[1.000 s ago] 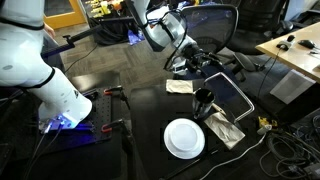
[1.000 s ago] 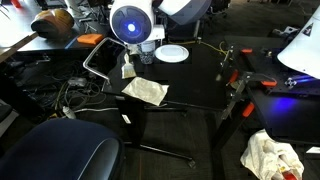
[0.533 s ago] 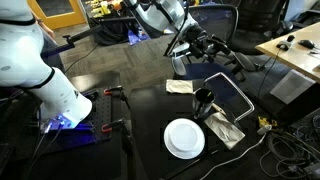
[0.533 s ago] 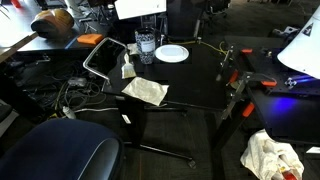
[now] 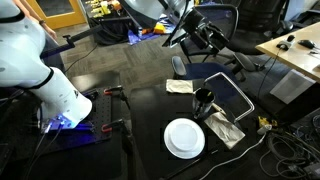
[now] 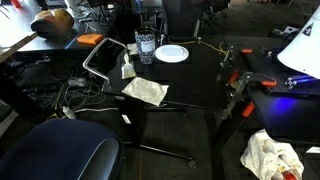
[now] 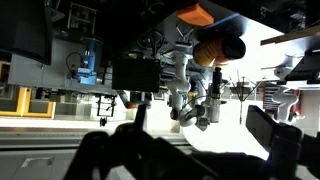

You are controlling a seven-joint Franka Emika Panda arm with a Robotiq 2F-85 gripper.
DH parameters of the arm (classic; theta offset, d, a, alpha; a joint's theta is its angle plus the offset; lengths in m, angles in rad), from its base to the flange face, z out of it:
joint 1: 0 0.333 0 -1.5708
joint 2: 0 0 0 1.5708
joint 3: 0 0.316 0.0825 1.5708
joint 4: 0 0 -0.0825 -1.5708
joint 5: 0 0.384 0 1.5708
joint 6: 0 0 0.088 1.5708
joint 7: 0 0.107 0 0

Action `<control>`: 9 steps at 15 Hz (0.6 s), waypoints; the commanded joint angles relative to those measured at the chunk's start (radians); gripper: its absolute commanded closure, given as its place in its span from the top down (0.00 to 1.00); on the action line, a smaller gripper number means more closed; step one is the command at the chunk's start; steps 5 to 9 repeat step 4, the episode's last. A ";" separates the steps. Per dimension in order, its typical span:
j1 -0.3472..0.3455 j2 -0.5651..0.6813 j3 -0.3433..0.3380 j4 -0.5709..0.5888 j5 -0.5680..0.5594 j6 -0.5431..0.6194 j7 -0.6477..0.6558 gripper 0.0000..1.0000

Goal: Put the yellow pen in the mug

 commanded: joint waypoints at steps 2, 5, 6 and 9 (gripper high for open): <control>0.006 0.004 -0.005 0.001 0.003 0.000 -0.002 1.00; 0.007 0.011 -0.003 0.001 0.003 -0.001 -0.001 1.00; 0.007 0.011 -0.003 0.001 0.003 -0.001 -0.001 1.00; 0.007 0.011 -0.003 0.001 0.003 -0.001 -0.001 1.00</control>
